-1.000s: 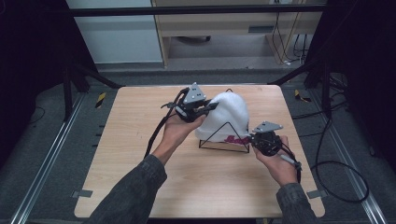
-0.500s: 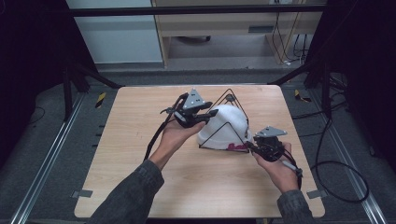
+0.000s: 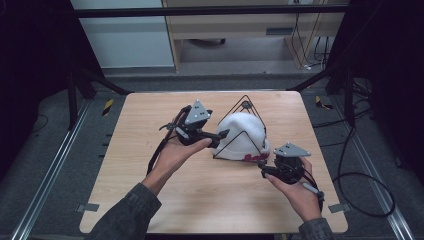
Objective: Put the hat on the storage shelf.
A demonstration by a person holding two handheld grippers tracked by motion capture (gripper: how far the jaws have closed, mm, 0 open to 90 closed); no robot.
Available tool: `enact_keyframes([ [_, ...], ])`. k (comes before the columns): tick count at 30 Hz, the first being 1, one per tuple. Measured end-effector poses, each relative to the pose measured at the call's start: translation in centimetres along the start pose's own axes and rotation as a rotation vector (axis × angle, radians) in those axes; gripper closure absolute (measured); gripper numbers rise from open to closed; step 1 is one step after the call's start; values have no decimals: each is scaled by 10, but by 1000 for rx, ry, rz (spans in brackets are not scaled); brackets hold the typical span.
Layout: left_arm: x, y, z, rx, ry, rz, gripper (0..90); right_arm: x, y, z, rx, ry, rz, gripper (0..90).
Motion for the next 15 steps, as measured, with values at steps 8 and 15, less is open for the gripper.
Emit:
enact_keyframes([
  [8, -10, 12, -7, 12, 11, 50, 78, -3, -6, 6, -8, 0, -5, 88],
  [15, -20, 25, -9, 11, 5, 68, 53, -3, -8, 12, -50, -28, -33, 73],
])
Point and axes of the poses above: each handheld gripper's, and its own axes: x roughly forward along the jaws, y roughly out of its underside, z roughly to its left, the point moved 8 cm from there along x, roughly forward along the jaws, and after that the axes turned 1 degree about x, right-handed, at the moved point
